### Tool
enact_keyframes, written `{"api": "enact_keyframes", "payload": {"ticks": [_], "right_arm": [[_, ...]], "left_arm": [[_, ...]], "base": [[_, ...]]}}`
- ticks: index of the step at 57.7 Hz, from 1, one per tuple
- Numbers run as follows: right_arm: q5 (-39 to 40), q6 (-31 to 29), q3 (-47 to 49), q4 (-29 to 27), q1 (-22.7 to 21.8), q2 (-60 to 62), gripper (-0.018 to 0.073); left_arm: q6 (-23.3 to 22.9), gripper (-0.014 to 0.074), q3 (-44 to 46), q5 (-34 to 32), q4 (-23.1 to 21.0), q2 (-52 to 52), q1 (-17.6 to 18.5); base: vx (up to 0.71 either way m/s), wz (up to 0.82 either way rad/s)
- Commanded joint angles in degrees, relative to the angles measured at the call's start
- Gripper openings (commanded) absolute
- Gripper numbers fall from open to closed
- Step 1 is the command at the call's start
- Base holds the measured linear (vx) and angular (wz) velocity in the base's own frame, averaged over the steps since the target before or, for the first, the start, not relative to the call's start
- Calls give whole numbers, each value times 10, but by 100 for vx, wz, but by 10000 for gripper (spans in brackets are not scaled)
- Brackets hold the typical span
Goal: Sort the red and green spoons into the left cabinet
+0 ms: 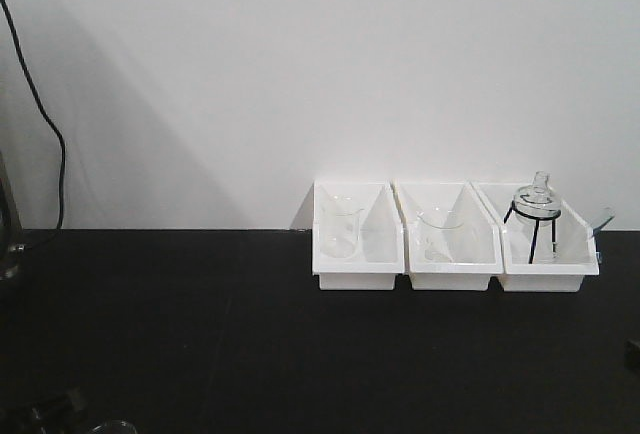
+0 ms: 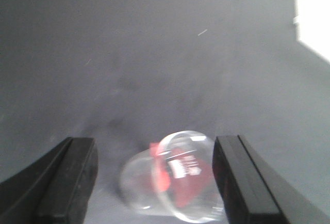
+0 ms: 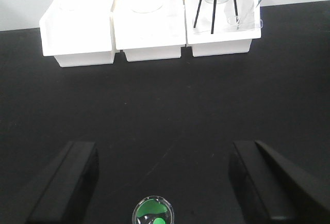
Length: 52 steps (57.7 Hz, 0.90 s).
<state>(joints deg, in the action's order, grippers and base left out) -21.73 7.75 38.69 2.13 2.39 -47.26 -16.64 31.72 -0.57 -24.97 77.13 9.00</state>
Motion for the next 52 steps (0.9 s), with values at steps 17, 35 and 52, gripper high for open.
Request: {"api": "enact_keyframes", "payload": {"ticks": [17, 35, 52], "right_arm": [[36, -4, 20, 12, -2, 1, 558], [32, -6, 20, 13, -2, 1, 528], [31, -6, 20, 13, -2, 1, 475]], "left_arm": [[-1, 579, 17, -94, -8, 27, 28], [-1, 279, 17, -97, -8, 39, 36], [4, -8, 17, -118, -2, 39, 36]], "base": [[0, 0], [0, 0], [0, 0]]}}
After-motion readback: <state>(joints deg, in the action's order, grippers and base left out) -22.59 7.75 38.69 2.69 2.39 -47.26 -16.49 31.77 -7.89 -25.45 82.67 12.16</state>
